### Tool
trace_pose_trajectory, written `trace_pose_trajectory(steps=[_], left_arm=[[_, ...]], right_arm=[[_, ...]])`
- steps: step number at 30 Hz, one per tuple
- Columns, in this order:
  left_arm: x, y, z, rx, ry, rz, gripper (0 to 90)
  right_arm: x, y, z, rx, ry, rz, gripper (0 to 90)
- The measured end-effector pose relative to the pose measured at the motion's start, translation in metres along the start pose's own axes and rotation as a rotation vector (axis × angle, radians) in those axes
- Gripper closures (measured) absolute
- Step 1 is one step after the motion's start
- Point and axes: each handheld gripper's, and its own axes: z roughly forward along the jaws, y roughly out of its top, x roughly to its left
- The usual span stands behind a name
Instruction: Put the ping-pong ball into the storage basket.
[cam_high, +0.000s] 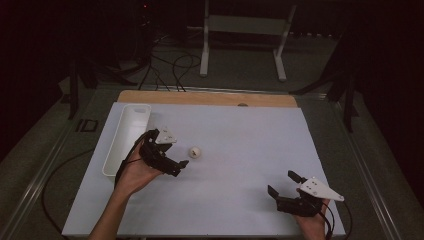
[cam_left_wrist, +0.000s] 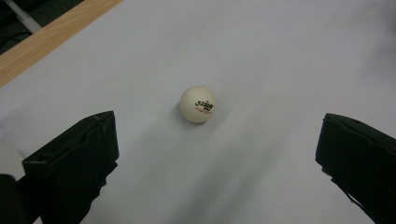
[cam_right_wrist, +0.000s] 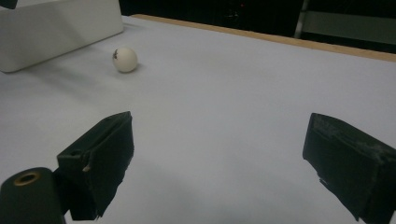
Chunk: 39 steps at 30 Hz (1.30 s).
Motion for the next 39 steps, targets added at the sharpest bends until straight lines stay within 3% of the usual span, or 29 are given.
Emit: trace_pose_trajectory(steps=[39], left_arm=[[0.004,0.027,0.032,0.107,-0.022,0.027,0.0]], right_arm=[[-0.001,-0.001,0.000,0.003,0.001,0.007,8.4]])
